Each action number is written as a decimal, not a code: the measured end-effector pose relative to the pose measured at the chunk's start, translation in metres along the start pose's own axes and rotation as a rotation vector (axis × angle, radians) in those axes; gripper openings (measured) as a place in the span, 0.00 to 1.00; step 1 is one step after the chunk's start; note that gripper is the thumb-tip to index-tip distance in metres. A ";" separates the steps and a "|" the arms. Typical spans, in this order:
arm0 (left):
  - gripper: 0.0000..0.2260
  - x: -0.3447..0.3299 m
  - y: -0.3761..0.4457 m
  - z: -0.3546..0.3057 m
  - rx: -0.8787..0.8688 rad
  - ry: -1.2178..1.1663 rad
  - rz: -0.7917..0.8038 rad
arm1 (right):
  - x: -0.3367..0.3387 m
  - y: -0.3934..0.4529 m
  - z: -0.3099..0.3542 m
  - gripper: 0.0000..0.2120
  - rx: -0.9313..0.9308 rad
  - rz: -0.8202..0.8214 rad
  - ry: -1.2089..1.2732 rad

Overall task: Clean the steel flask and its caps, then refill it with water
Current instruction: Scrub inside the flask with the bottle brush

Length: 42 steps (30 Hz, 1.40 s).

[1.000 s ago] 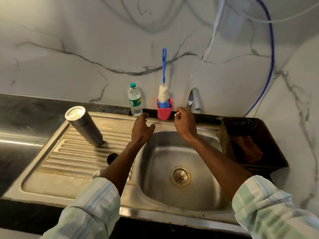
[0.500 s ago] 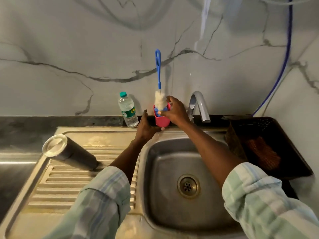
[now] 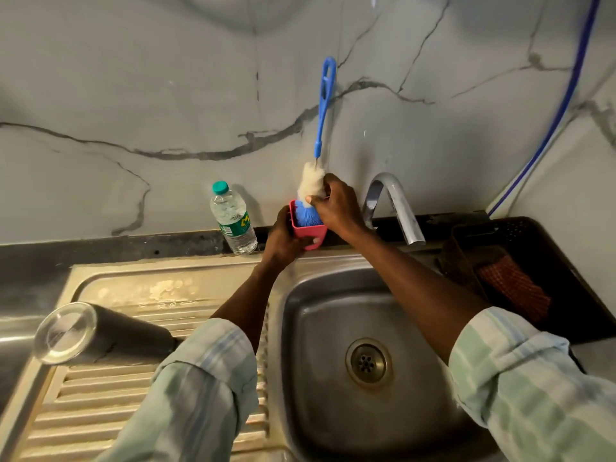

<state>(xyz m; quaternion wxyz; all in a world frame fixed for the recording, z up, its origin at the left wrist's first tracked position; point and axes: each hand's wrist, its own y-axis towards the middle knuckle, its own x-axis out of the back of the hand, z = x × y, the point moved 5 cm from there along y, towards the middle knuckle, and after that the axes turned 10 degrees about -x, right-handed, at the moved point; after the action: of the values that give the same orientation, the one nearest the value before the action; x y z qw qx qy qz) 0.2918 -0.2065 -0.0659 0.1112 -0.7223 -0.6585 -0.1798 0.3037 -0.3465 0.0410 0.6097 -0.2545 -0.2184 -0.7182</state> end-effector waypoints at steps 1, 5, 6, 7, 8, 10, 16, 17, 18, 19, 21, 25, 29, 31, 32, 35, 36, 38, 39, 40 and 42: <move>0.49 0.001 0.001 0.002 0.015 0.005 0.002 | 0.002 0.000 0.002 0.19 0.002 -0.009 0.002; 0.49 0.001 -0.002 -0.007 0.041 0.033 0.013 | 0.003 -0.008 0.004 0.19 0.015 0.013 -0.027; 0.49 0.000 -0.003 -0.009 0.042 0.054 0.013 | 0.005 -0.011 0.006 0.19 0.026 0.005 -0.017; 0.49 0.001 -0.004 -0.011 0.044 0.074 0.010 | 0.008 -0.015 0.009 0.19 0.039 -0.009 -0.004; 0.49 0.001 -0.004 -0.012 0.049 0.089 0.012 | 0.013 -0.018 0.014 0.18 0.053 -0.027 0.017; 0.49 0.002 -0.004 -0.018 0.053 0.144 0.018 | 0.022 -0.020 0.022 0.17 0.061 -0.049 0.069; 0.40 0.005 -0.013 -0.045 0.085 0.295 0.032 | 0.059 -0.032 0.041 0.14 0.074 -0.091 0.155; 0.41 0.007 -0.017 -0.051 0.096 0.308 0.034 | 0.065 -0.036 0.042 0.15 0.077 -0.097 0.178; 0.42 0.008 -0.021 -0.056 0.101 0.321 0.029 | 0.071 -0.039 0.044 0.15 0.077 -0.094 0.201; 0.42 0.011 -0.026 -0.060 0.106 0.329 0.011 | 0.075 -0.042 0.045 0.15 0.079 -0.078 0.217; 0.40 0.015 -0.039 -0.064 0.104 0.341 -0.048 | 0.083 -0.048 0.046 0.15 0.094 -0.025 0.255; 0.33 0.020 -0.081 -0.077 0.089 0.348 -0.137 | 0.099 -0.075 0.049 0.15 0.089 0.053 0.380; 0.20 0.027 -0.134 -0.086 0.039 0.246 -0.338 | 0.100 -0.116 0.039 0.11 -0.034 0.259 0.544; 0.16 0.033 -0.160 -0.082 0.041 0.235 -0.429 | 0.095 -0.136 0.032 0.12 -0.080 0.431 0.669; 0.14 0.038 -0.172 -0.081 0.047 0.242 -0.484 | 0.091 -0.146 0.030 0.13 -0.098 0.518 0.731; 0.10 0.053 -0.211 -0.082 0.028 0.248 -0.658 | 0.076 -0.173 0.018 0.15 -0.214 0.725 0.918; 0.08 0.058 -0.224 -0.084 0.016 0.251 -0.713 | 0.071 -0.181 0.013 0.17 -0.265 0.786 0.995; 0.06 0.070 -0.255 -0.085 0.006 0.250 -0.826 | 0.060 -0.197 0.004 0.20 -0.334 0.911 1.070; 0.06 0.075 -0.269 -0.084 0.001 0.236 -0.876 | 0.056 -0.205 0.001 0.19 -0.355 0.949 1.055; 0.06 0.081 -0.284 -0.082 0.005 0.225 -0.923 | 0.049 -0.215 0.000 0.17 -0.357 0.992 1.014; 0.06 0.092 -0.312 -0.075 0.046 0.222 -1.006 | 0.036 -0.235 -0.003 0.09 -0.307 1.026 0.869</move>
<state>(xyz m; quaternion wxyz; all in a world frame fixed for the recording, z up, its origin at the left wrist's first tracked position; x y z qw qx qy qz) -0.0200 -0.1186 0.0165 0.0958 -0.2904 -0.9124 -0.2721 0.0673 -0.3381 0.0604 0.8618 -0.0983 0.2983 -0.3983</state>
